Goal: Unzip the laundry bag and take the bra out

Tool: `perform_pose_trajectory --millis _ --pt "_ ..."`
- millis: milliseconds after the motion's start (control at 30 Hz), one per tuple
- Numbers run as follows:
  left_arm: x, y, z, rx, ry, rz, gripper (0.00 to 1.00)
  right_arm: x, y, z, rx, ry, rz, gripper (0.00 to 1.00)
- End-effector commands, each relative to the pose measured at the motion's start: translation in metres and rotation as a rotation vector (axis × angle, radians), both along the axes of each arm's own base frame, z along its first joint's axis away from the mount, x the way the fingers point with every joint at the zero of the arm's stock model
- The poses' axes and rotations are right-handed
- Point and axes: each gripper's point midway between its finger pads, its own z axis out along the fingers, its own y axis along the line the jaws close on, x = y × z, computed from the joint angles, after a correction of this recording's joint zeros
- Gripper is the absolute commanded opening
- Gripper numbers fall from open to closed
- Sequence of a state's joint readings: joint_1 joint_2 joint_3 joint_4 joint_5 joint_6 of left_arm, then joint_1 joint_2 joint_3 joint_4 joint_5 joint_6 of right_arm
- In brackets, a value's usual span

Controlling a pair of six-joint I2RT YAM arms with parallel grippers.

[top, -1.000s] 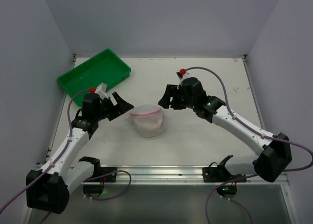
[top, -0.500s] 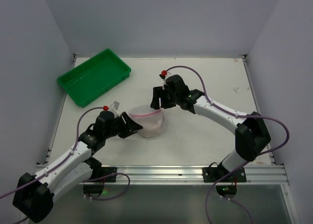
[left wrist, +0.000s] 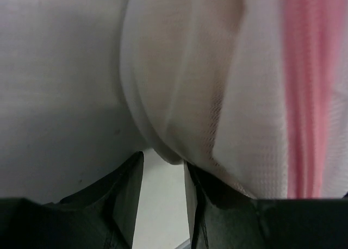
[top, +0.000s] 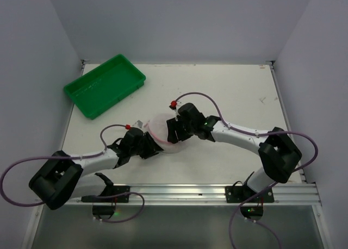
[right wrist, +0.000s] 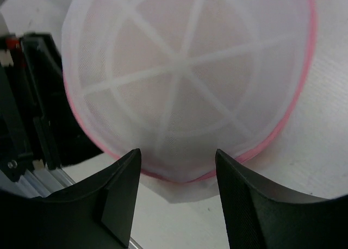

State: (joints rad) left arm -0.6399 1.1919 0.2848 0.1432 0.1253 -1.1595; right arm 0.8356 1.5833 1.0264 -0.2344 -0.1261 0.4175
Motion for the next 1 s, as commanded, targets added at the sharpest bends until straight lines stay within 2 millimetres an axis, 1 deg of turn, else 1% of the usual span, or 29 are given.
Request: perform_pose_trajectory --millis 0,33,67,100,167,200,233,267,300,333,367,400,433,467,500,533,600,667,733,767,800,833,867,900,933,967 --pt "0.047 0.004 0.003 0.086 -0.128 0.059 0.4 -0.021 0.005 0.011 0.033 -0.026 0.056 0.58" --pt "0.056 0.008 0.003 0.108 -0.148 0.08 0.4 -0.026 0.006 0.011 0.04 -0.018 0.054 0.58" --pt "0.062 0.012 0.001 0.124 -0.156 0.089 0.4 -0.035 0.007 0.003 0.033 -0.002 0.068 0.58" --pt "0.071 0.02 -0.002 0.144 -0.164 0.101 0.4 -0.039 0.01 0.0 0.036 0.007 0.069 0.57" --pt "0.085 0.028 -0.001 0.151 -0.193 0.113 0.41 -0.043 0.019 -0.007 0.047 0.032 0.07 0.57" --pt "0.094 0.038 -0.003 0.175 -0.202 0.124 0.41 -0.044 0.024 -0.008 0.052 0.036 0.072 0.57" --pt "0.103 0.041 0.001 0.173 -0.229 0.132 0.44 -0.042 0.03 -0.014 0.056 0.05 0.06 0.56" --pt "0.109 0.045 0.004 0.174 -0.241 0.118 0.46 -0.038 0.041 -0.008 0.078 0.049 0.058 0.56" --pt "0.113 0.045 0.006 0.176 -0.251 0.112 0.48 -0.036 0.048 -0.007 0.094 0.055 0.058 0.56" --pt "0.118 0.046 0.012 0.181 -0.254 0.109 0.49 -0.032 0.056 -0.011 0.103 0.065 0.055 0.56" --pt "0.119 0.046 0.016 0.193 -0.265 0.096 0.5 -0.025 0.066 -0.002 0.125 0.048 0.053 0.56" --pt "0.117 0.047 0.024 0.192 -0.269 0.093 0.51 -0.02 0.071 0.002 0.131 0.034 0.057 0.56" --pt "0.115 0.047 0.03 0.185 -0.275 0.092 0.54 -0.015 0.07 0.004 0.111 0.009 0.056 0.56" --pt "0.112 0.046 0.035 0.166 -0.277 0.095 0.56 -0.009 0.075 0.018 0.127 -0.022 0.057 0.56" --pt "0.11 0.046 0.049 0.144 -0.308 0.102 0.58 -0.005 0.076 0.025 0.131 -0.047 0.056 0.56" --pt "0.104 0.048 0.05 0.145 -0.294 0.102 0.61 0.0 0.075 0.033 0.13 -0.087 0.064 0.56" --pt "0.093 0.052 0.059 0.131 -0.296 0.112 0.65 0.012 0.078 0.058 0.147 -0.147 0.059 0.57" --pt "0.085 0.052 0.065 0.111 -0.297 0.108 0.66 0.014 0.079 0.068 0.151 -0.163 0.065 0.57" --pt "0.077 0.049 0.075 0.077 -0.305 0.092 0.69 0.015 0.075 0.089 0.156 -0.191 0.062 0.58" --pt "0.072 0.043 0.084 0.041 -0.315 0.077 0.7 0.018 0.07 0.097 0.151 -0.212 0.043 0.59" --pt "0.068 0.04 0.088 0.028 -0.316 0.066 0.71 0.02 0.063 0.117 0.175 -0.244 0.023 0.6" --pt "0.064 0.035 0.091 0.02 -0.321 0.052 0.71 0.02 0.054 0.124 0.175 -0.245 0.002 0.61" --pt "0.062 0.031 0.095 0.008 -0.324 0.056 0.72 0.028 0.041 0.128 0.175 -0.246 -0.037 0.62" --pt "0.054 0.016 0.102 -0.012 -0.34 0.013 0.72 0.031 0.03 0.133 0.179 -0.241 -0.062 0.63" --pt "0.049 0.008 0.105 -0.019 -0.342 -0.004 0.73 0.036 0.007 0.134 0.176 -0.225 -0.114 0.63" --pt "0.039 -0.006 0.103 -0.039 -0.317 -0.033 0.73 0.036 -0.004 0.133 0.175 -0.215 -0.132 0.64"
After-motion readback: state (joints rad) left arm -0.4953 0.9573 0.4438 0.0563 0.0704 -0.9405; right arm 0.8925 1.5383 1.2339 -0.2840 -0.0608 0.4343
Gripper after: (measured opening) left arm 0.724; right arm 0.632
